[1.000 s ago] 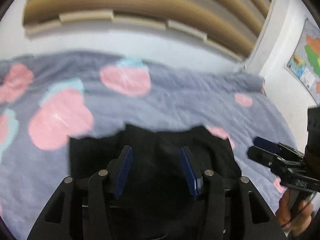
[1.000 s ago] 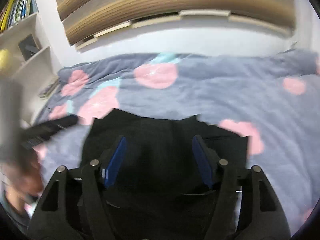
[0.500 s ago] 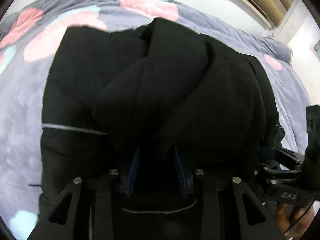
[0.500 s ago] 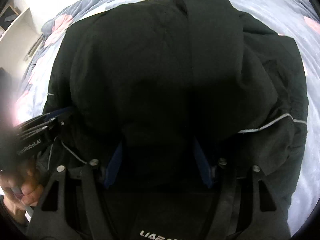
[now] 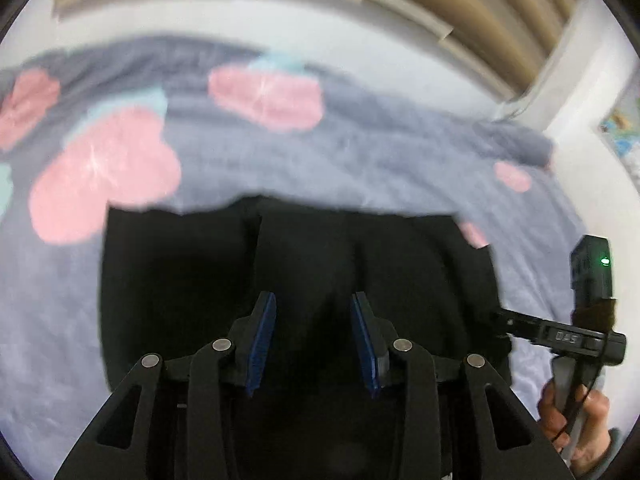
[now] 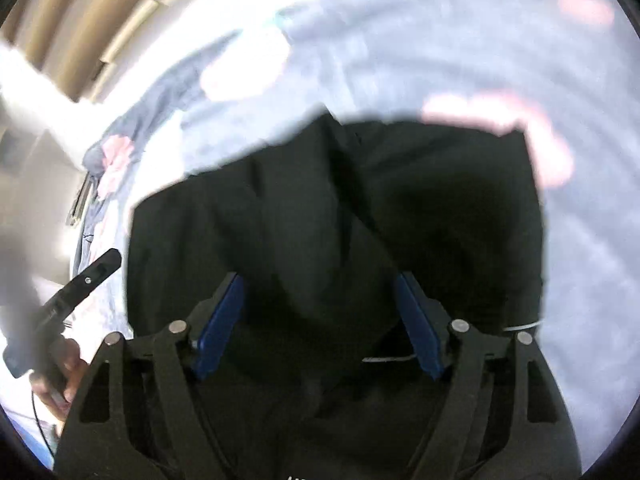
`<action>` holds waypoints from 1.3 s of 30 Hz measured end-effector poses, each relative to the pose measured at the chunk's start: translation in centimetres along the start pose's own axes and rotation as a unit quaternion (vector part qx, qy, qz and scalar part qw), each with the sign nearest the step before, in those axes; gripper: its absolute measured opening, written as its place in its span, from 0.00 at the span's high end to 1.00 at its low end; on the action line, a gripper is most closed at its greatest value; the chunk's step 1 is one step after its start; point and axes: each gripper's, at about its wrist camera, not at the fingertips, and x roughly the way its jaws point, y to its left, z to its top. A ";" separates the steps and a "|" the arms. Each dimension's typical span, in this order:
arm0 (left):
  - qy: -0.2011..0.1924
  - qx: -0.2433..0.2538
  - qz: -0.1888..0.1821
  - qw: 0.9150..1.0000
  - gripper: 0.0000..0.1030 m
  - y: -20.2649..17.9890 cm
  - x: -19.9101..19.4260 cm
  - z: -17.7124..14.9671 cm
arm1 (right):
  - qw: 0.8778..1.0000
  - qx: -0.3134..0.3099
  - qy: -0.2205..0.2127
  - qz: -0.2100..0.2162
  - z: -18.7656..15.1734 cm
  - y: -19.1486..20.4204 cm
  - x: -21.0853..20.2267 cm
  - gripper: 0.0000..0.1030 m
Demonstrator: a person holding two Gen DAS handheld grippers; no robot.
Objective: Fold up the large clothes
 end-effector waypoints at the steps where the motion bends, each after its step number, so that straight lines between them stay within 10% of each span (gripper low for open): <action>1: 0.006 0.000 0.006 1.000 0.62 0.4 0.9 -0.1 | 1.000 -0.007 -0.003 -0.011 0.2 0.1 0.0 0.57; 2: 0.011 0.002 0.024 1.000 0.62 0.7 1.7 -0.3 | 1.000 -0.012 -0.009 -0.020 0.3 0.1 -0.5 0.78; 8: 0.008 -0.003 0.045 0.999 0.60 2.0 2.9 -1.0 | 0.996 -0.054 -0.023 -0.074 -0.2 0.5 -0.1 0.82; 13: 0.024 0.018 0.067 0.997 0.60 2.1 3.8 -1.2 | 0.994 -0.047 0.008 -0.100 0.0 -0.7 1.4 0.76; 18: -0.020 0.033 0.041 0.998 0.60 0.6 -2.0 -1.8 | 0.992 -0.072 -0.011 -0.102 -1.4 1.9 -3.6 0.40; 22: -0.034 0.021 0.015 0.999 0.59 -0.4 -4.4 -4.3 | 0.993 -0.103 -0.013 -0.049 -4.1 5.0 -4.8 0.40; 26: 0.023 0.010 0.041 0.999 0.59 -0.1 -0.1 -6.6 | 0.987 -0.136 0.013 -0.087 -5.9 6.3 -0.4 0.43; 31: 0.054 -0.082 -0.001 0.995 0.65 3.4 3.3 -7.7 | 0.994 -0.062 0.061 -0.067 -5.3 2.9 3.6 0.45; 39: 0.014 -0.077 0.010 0.997 0.67 4.0 -6.7 -10.0 | 0.994 -0.097 0.019 -0.053 -7.6 4.4 -4.8 0.45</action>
